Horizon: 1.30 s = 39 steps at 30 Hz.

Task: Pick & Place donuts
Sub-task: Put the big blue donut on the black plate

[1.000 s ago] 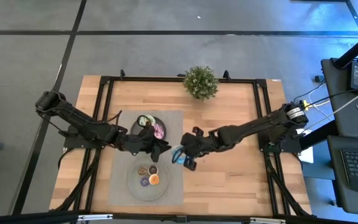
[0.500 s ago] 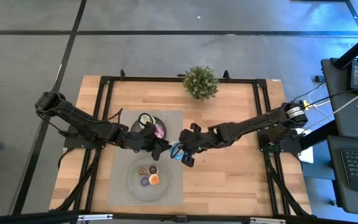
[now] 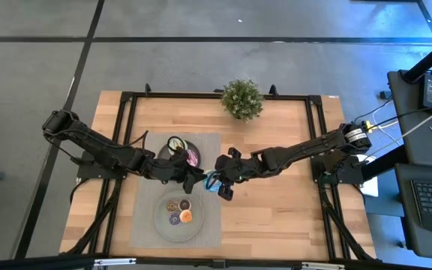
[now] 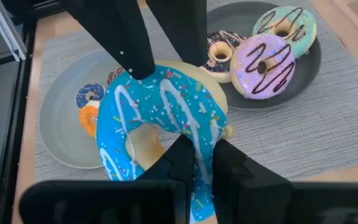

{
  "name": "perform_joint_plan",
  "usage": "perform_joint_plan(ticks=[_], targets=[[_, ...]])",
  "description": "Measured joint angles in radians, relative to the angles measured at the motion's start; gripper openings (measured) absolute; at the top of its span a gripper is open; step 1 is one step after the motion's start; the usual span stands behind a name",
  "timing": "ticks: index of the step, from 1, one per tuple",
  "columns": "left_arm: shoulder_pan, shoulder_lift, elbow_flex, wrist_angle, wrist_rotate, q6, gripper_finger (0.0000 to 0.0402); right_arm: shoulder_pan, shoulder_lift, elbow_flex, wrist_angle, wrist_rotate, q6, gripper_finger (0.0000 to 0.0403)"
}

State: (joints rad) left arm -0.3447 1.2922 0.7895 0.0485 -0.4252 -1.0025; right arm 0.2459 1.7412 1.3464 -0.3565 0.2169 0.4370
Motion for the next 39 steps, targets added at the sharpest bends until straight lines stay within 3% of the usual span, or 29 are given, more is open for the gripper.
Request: perform_joint_plan(ticks=[5,15,21,29,39], targets=[[0.0,0.0,0.0,-0.001,0.009,-0.04,0.018,0.0,0.0,0.0,0.001,0.0,0.0,0.0039],[0.0,0.0,0.0,-0.032,0.012,-0.085,0.0256,0.0,0.0,0.0,0.002,0.033,-0.002,0.0039],[0.0,0.0,0.0,-0.022,0.001,-0.095,0.0267,0.0,0.0,0.0,0.002,0.054,-0.002,0.0039],[0.0,0.0,0.0,-0.022,0.033,-0.114,0.0245,0.0,0.0,0.0,0.033,0.063,-0.003,0.0039],[0.0,0.0,0.0,-0.022,0.023,-0.113,0.0156,0.0,0.0,0.0,0.034,0.062,-0.002,0.0039]])
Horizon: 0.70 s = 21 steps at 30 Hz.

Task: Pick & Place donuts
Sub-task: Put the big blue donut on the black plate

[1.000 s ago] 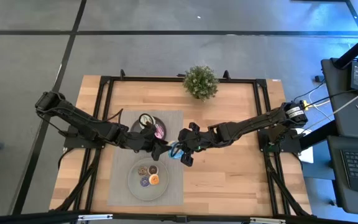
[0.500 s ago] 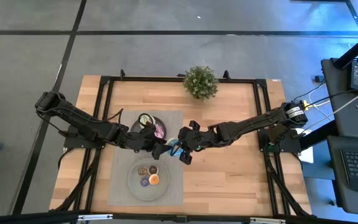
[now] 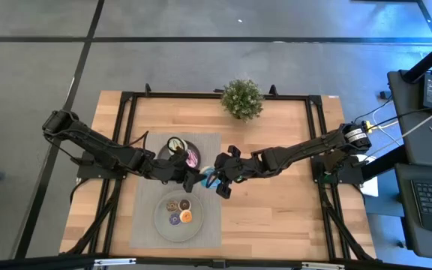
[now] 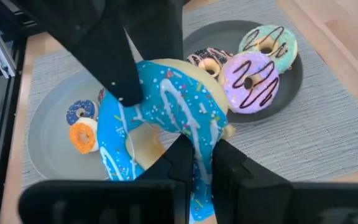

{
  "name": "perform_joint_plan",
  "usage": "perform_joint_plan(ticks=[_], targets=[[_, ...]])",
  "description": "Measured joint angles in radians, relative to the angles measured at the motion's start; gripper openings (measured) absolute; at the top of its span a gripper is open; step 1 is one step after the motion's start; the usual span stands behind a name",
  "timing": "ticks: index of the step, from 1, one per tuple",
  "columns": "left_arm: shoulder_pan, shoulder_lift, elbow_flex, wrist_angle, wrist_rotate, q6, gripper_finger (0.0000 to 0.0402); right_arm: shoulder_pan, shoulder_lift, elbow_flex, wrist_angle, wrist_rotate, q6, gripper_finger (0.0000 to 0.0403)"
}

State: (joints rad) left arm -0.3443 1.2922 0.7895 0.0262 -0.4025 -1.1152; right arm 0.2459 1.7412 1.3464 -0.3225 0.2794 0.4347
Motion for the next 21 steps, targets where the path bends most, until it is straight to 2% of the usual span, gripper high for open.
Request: perform_joint_plan(ticks=[12,15,21], targets=[[0.0,0.0,0.0,0.0,-0.021,0.003,0.0072,-0.002,0.0,0.0,0.0,-0.018,-0.006,0.0044],[0.0,0.0,0.0,0.0,-0.021,0.002,0.0059,-0.005,0.0,0.0,-0.001,-0.019,-0.012,0.0068],[0.0,0.0,0.0,-0.009,-0.048,0.001,0.0042,-0.038,-0.022,0.0,-0.022,-0.048,0.063,0.0152]])
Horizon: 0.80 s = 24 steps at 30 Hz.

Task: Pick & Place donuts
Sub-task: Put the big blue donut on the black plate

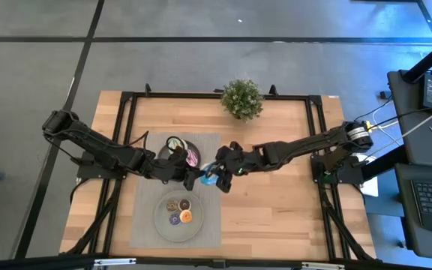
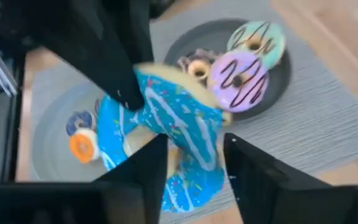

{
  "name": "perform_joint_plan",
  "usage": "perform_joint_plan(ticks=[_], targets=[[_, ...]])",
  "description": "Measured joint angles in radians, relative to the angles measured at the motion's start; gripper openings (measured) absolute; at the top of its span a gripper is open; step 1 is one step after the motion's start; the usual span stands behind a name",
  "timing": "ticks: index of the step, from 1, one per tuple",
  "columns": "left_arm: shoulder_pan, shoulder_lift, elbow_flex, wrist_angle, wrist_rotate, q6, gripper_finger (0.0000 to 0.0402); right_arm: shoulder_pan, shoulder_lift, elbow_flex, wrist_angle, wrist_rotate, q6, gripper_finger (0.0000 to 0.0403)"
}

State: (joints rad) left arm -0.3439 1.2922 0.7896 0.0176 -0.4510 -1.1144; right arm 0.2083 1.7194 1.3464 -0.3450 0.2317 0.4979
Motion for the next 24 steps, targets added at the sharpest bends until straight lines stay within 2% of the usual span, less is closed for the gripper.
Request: perform_joint_plan(ticks=[3,6,9,13,19,24], targets=[[0.0,-0.004,0.0,-0.032,0.0,-0.015,0.0036,-0.005,-0.058,0.0,-0.008,0.018,-0.001,0.0181],[0.0,-0.018,0.0,-0.08,0.007,-0.024,0.0033,0.001,-0.129,0.0,-0.02,0.088,-0.037,0.0199],[0.0,-0.055,0.001,-0.203,0.024,-0.043,0.0032,0.012,-0.201,0.0,-0.057,0.156,-0.08,0.0208],[0.0,-0.129,0.001,-0.407,-0.006,-0.124,0.0032,0.027,-0.274,0.001,-0.145,0.233,-0.073,0.0211],[0.0,-0.233,0.001,-0.58,-0.017,-0.138,0.0031,0.044,-0.297,0.001,-0.334,0.286,0.027,0.0211],[0.0,-0.286,0.001,-0.792,-0.062,-0.269,0.0031,0.06,-0.27,-0.001,-0.459,0.312,0.121,0.0211]])
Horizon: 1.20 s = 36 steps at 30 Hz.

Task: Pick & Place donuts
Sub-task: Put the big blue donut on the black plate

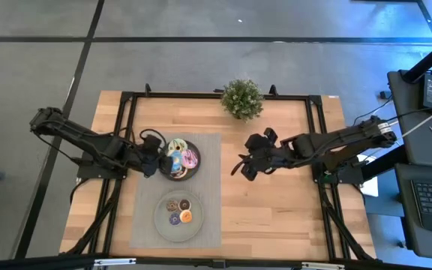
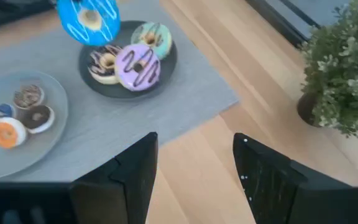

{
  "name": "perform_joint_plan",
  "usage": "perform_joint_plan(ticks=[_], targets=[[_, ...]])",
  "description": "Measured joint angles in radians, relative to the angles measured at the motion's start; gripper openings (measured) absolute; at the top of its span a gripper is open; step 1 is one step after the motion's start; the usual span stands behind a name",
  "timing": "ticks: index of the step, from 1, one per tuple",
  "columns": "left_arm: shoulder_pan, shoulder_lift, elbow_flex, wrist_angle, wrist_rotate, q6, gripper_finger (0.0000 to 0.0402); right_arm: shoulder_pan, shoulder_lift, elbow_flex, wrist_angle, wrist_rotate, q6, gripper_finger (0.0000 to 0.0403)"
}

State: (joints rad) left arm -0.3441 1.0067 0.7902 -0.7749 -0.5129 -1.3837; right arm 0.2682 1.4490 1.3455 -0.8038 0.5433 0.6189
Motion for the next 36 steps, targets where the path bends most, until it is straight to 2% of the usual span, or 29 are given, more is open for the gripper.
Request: perform_joint_plan(ticks=[3,7,14,23,36], targets=[[-0.001,-0.007,-0.03,-0.025,-0.01,-0.059,0.0031,0.006,0.014,0.0,-0.011,0.006,0.007,0.0211],[-0.001,-0.006,-0.112,0.025,-0.001,-0.139,0.0031,0.012,0.027,0.0,-0.012,0.013,0.006,0.0211],[-0.001,-0.01,-0.244,0.213,-0.033,-0.182,0.0031,0.012,0.028,0.0,-0.011,0.014,0.005,0.0211],[0.0,-0.037,-0.257,0.208,-0.097,-0.193,0.0031,0.012,0.028,0.0,-0.011,0.015,0.004,0.0211],[0.0,-0.046,-0.29,0.174,-0.091,-0.239,0.0031,0.012,0.028,0.0,-0.01,0.015,0.005,0.0211]])
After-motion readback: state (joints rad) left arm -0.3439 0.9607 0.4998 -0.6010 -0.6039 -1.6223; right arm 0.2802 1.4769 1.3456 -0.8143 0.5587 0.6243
